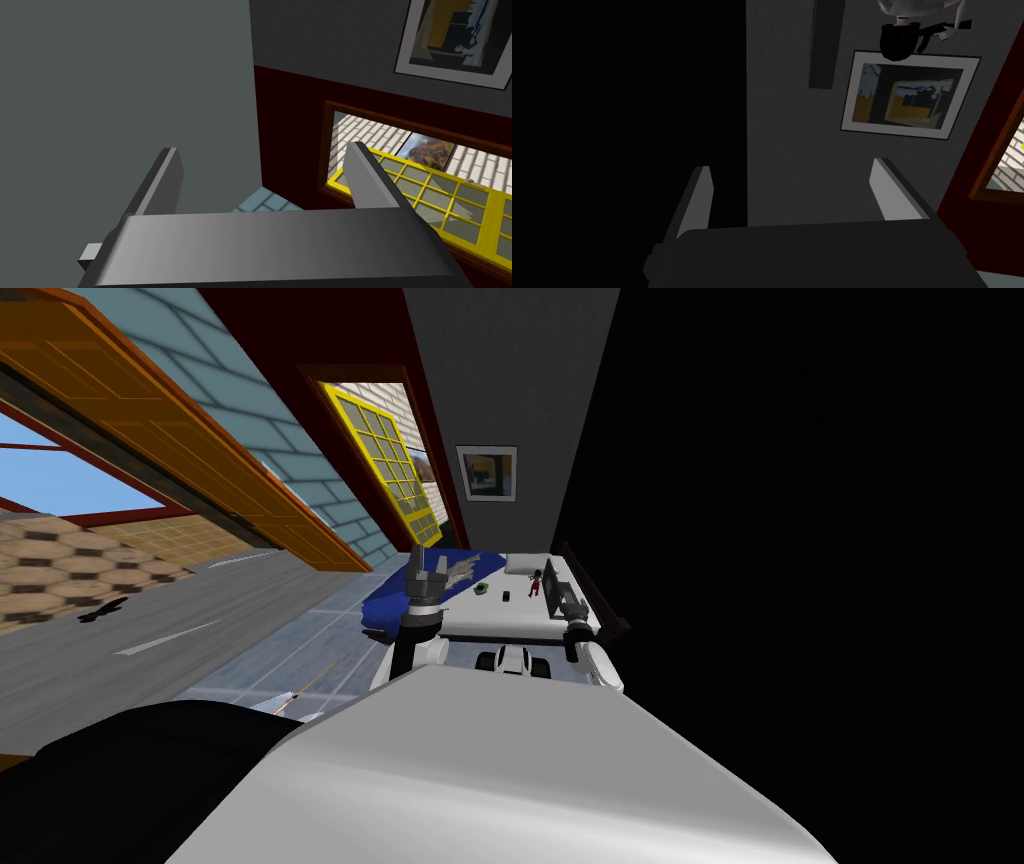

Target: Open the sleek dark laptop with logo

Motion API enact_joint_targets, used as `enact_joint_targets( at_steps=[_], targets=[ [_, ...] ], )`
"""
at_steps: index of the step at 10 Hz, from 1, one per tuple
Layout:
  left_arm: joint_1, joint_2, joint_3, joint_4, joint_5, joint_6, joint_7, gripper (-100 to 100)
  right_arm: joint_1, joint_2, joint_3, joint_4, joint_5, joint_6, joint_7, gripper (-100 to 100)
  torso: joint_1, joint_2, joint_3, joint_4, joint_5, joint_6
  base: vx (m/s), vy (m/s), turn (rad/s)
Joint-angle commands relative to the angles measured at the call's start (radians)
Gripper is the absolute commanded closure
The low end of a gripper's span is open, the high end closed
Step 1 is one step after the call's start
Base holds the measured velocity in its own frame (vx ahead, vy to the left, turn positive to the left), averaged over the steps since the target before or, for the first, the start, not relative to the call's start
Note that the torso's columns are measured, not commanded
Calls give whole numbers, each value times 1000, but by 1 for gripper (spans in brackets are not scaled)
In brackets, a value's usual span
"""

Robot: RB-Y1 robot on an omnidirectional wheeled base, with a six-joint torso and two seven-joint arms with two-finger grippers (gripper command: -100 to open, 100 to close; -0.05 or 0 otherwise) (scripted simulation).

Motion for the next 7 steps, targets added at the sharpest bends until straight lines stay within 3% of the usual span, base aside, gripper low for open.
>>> enact_joint_targets(
  at_steps=[1,4,7],
  targets=[
    [0,0,0,0,0,0,0,0,-14,2,11,40,74,42,12,-100,0,0,0,0,0,0,21,-2,29],
    [0,0,0,0,0,0,0,0,-35,12,25,110,167,104,29,-100,0,1,0,0,0,0,20,0,40],
    [0,0,0,0,0,0,0,0,-46,17,31,144,248,133,38,-100,0,0,0,0,0,0,17,-2,33]
  ],
)
